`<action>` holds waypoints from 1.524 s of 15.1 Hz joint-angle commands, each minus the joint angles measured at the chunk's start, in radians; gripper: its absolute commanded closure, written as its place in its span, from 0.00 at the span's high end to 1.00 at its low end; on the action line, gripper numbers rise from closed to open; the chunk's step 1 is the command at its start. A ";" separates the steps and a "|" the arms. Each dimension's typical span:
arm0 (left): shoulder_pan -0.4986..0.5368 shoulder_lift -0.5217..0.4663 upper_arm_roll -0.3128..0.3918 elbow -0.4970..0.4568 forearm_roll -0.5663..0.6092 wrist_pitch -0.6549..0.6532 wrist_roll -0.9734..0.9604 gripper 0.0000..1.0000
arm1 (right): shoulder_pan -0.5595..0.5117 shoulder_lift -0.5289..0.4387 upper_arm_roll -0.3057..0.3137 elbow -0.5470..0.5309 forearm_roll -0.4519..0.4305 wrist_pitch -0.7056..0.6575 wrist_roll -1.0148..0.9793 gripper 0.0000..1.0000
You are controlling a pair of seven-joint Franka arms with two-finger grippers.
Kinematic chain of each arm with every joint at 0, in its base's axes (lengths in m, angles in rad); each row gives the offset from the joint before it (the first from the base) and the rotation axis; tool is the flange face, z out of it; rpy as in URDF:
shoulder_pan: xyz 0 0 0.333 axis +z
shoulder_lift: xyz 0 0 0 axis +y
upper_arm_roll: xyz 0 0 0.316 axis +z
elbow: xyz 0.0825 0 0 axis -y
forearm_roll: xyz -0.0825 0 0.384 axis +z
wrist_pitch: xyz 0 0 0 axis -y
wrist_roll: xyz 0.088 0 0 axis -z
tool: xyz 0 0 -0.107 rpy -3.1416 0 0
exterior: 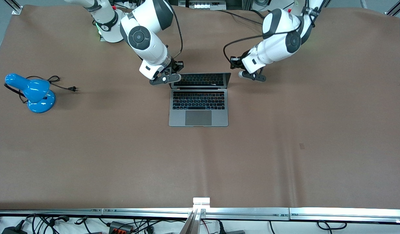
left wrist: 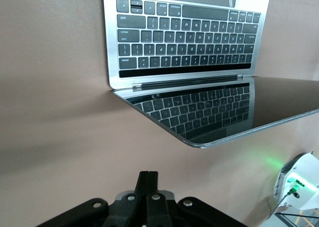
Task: Close laptop with both arms from behind
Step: 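Push the screen down with both grippers until the lid shuts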
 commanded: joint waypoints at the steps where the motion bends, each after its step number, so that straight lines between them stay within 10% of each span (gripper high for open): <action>1: 0.006 0.091 -0.013 0.057 -0.021 0.052 0.027 0.00 | -0.017 0.044 -0.003 0.022 -0.046 0.042 0.031 0.00; 23: -0.043 0.600 0.086 0.357 0.302 0.283 0.016 0.00 | -0.078 0.420 -0.058 0.382 -0.092 0.053 0.032 0.00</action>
